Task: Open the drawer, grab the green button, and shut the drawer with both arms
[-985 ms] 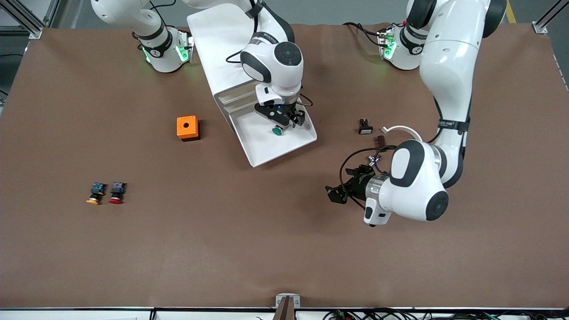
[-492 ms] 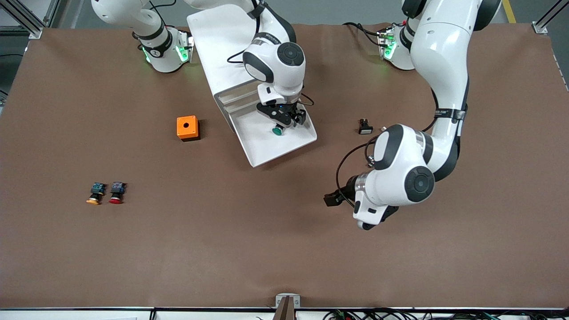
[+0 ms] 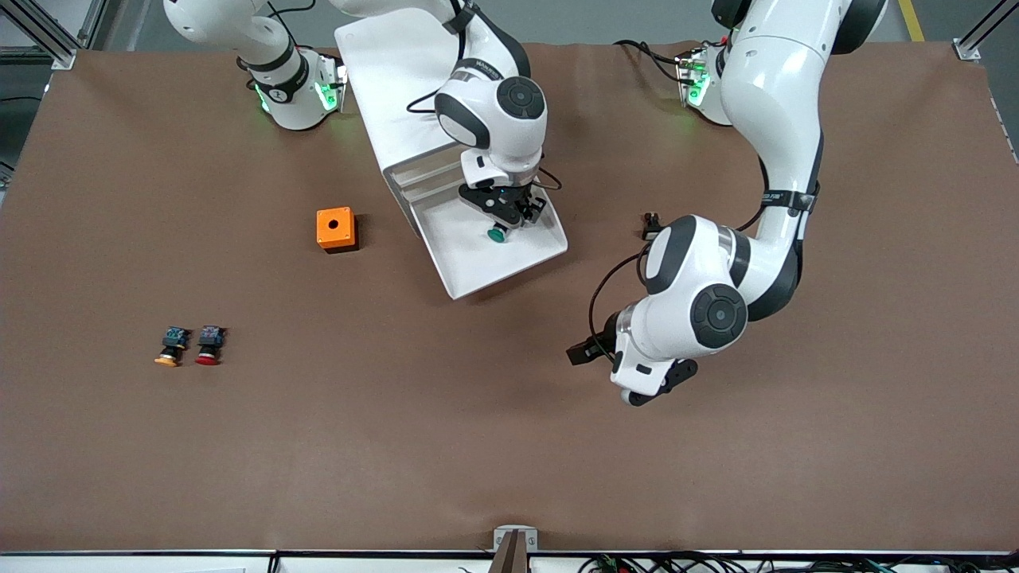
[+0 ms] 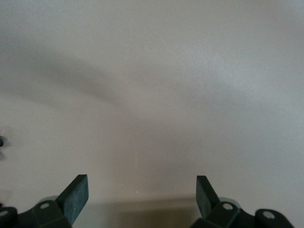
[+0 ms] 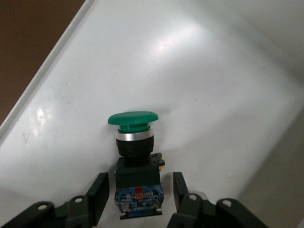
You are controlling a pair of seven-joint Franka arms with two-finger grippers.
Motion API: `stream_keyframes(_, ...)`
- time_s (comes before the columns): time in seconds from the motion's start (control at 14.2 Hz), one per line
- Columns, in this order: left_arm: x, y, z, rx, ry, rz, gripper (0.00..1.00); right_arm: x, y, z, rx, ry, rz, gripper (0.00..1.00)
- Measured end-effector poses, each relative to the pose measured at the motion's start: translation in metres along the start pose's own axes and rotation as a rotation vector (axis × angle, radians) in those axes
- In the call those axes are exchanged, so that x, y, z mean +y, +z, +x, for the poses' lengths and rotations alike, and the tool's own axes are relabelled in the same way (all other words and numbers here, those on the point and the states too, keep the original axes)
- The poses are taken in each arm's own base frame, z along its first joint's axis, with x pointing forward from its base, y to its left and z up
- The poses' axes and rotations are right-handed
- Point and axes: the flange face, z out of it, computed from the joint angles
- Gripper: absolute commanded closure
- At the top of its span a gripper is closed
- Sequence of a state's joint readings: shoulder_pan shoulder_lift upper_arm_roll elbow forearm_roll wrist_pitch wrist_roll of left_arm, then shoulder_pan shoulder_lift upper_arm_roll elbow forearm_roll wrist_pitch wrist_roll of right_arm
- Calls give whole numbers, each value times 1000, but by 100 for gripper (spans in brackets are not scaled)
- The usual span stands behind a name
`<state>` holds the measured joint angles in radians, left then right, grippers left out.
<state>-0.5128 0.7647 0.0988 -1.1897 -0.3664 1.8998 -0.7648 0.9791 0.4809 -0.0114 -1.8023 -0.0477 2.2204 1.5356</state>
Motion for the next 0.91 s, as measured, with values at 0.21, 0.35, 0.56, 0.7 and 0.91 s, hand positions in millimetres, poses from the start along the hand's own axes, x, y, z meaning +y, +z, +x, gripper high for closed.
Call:
stream_keyframes(0.21,9,3,-8,69,44,34,0,0,0,1,1,12,0,100)
stream_keyframes(0.35,16,5,-13,118,50,37,0,-1,-2,4,3,19,4,100)
stream_keyframes(0.56,23,16,-23,151,67,56,0,-4,-14,28,8,51,2,100)
stream_keyframes(0.7,28,24,-34,158,90,77,0,-7,-37,55,7,59,-13,100)
stream_keyframes(0.91,35,43,-53,144,91,103,0,-5,-84,113,6,47,-2,100)
